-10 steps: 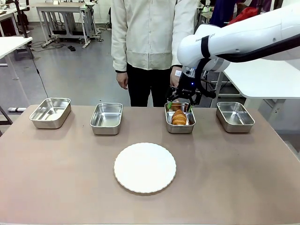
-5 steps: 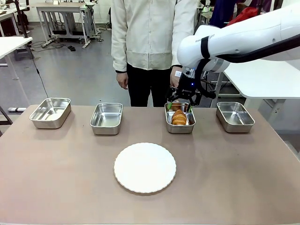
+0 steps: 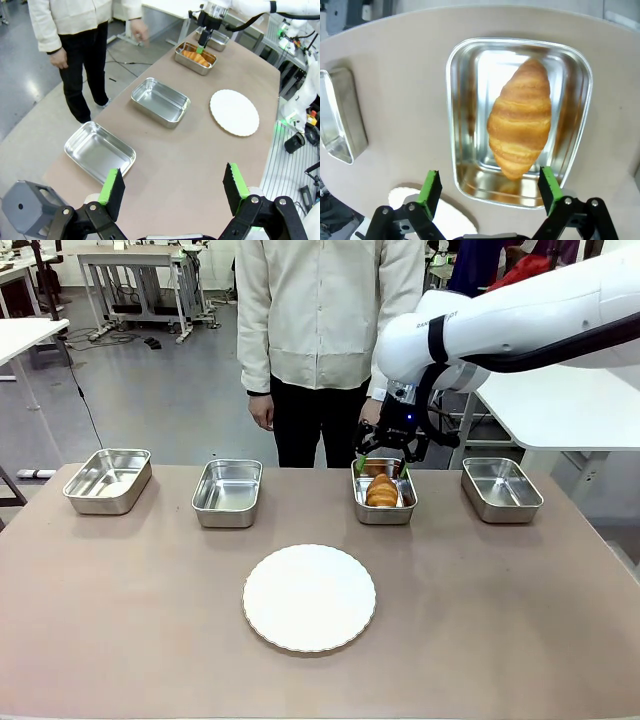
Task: Place the bread in the container.
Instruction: Place the Butter Roll into the Airtight Container indicated by the human.
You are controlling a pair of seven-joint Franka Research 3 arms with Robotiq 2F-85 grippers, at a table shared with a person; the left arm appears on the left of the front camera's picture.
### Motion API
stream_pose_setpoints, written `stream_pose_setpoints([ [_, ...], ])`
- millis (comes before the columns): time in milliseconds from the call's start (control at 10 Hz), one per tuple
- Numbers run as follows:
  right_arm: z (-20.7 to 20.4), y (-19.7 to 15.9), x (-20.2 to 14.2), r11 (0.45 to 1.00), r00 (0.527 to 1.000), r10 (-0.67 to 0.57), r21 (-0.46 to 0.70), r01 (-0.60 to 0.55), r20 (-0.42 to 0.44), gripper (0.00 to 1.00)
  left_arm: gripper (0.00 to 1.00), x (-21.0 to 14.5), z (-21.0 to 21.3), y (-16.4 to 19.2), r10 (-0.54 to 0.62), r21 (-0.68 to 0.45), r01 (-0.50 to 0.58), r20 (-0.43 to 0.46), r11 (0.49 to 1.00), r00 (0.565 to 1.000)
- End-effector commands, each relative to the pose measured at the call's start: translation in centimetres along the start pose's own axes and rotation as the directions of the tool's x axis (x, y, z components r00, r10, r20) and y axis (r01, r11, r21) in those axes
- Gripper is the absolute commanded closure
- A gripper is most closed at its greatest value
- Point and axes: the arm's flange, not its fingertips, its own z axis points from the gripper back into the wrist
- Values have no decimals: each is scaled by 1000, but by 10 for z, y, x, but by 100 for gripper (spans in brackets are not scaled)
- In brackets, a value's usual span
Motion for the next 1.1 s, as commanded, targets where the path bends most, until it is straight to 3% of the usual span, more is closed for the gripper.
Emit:
stream_pose_setpoints([
  [0, 31, 5, -36, 998, 992, 59, -40, -55, 116, 0, 0, 0, 1, -2, -12, -6, 12, 6, 1000, 1000],
  [300, 71, 10, -113, 985, 969, 163, -82, -150, 189, 0, 0, 0, 1, -2, -12, -6, 12, 6, 1000, 1000],
  [600, 89, -7, -208, 969, 928, 246, -72, -235, 280, 0, 0, 0, 1, -2, -12, -6, 12, 6, 1000, 1000],
  [1000, 83, -35, -274, 956, 897, 286, -43, -289, 337, 0, 0, 0, 1, -2, -12, -6, 12, 6, 1000, 1000],
])
